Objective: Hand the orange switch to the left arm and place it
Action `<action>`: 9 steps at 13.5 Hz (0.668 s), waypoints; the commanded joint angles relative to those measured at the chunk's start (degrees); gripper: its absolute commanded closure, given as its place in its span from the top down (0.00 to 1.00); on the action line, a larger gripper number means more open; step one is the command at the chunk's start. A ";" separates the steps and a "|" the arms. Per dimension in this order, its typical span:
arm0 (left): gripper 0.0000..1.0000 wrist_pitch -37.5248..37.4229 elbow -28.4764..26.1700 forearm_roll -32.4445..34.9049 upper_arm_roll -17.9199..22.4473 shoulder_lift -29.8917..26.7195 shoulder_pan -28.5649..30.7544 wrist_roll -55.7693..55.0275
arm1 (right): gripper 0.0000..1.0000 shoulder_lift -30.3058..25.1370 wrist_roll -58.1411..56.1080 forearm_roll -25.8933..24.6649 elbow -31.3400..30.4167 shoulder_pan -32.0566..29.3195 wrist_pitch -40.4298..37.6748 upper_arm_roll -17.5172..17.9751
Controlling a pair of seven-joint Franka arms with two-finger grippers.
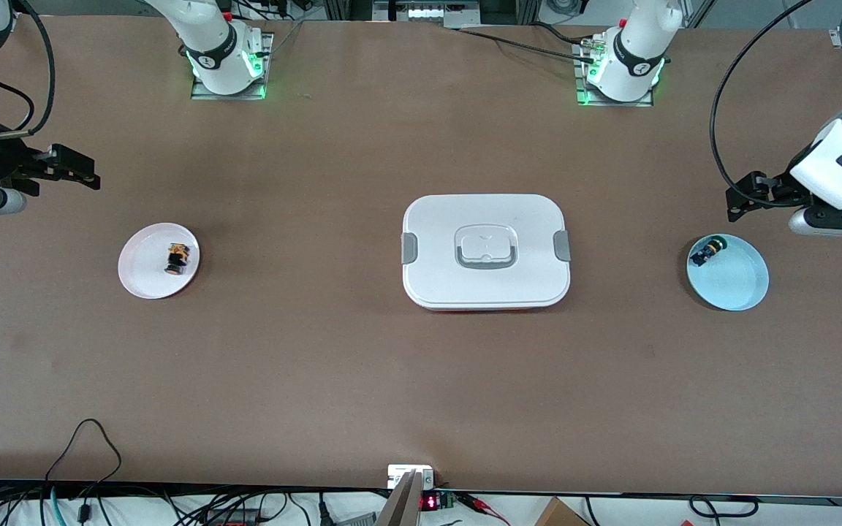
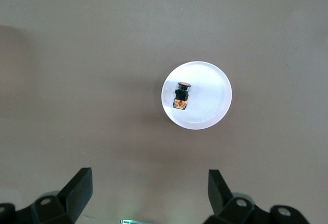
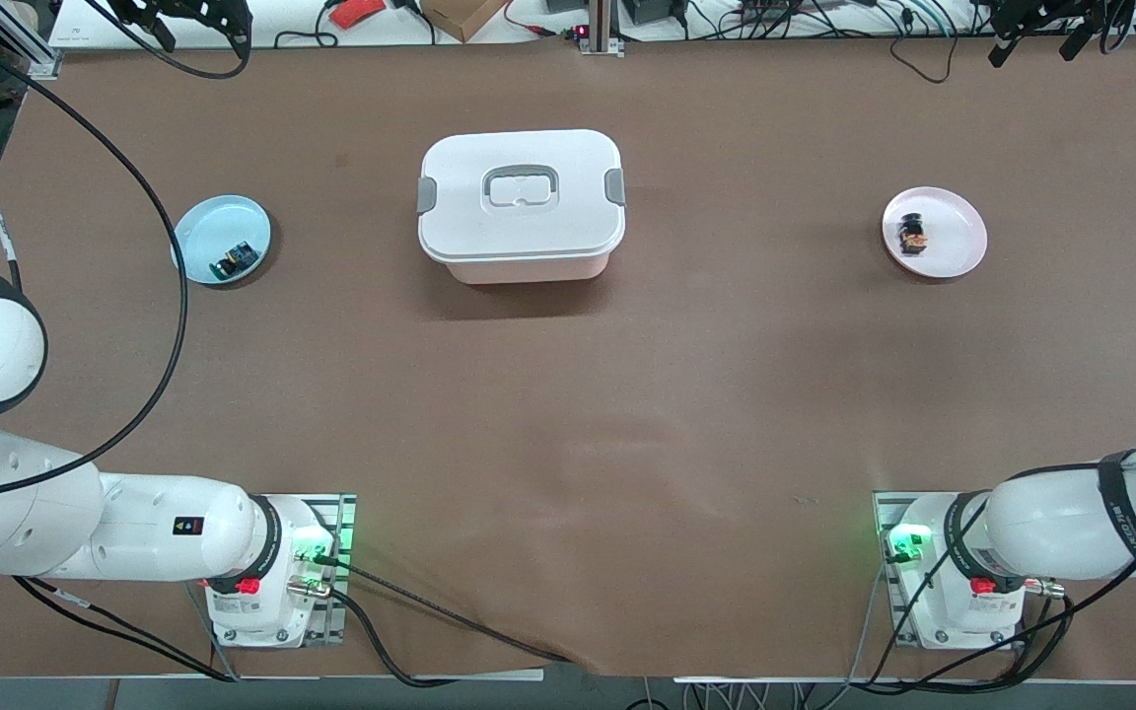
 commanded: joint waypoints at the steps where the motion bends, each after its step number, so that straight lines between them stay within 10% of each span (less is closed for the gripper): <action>1: 1.00 -1.29 1.63 0.23 -0.41 0.61 0.22 0.06 | 1.00 -0.33 0.27 -0.37 0.88 0.02 -1.25 0.33; 9: 1.00 -1.29 1.63 0.23 -0.41 0.61 0.22 0.15 | 1.00 -0.16 -0.51 -0.63 0.97 -0.07 -1.16 0.33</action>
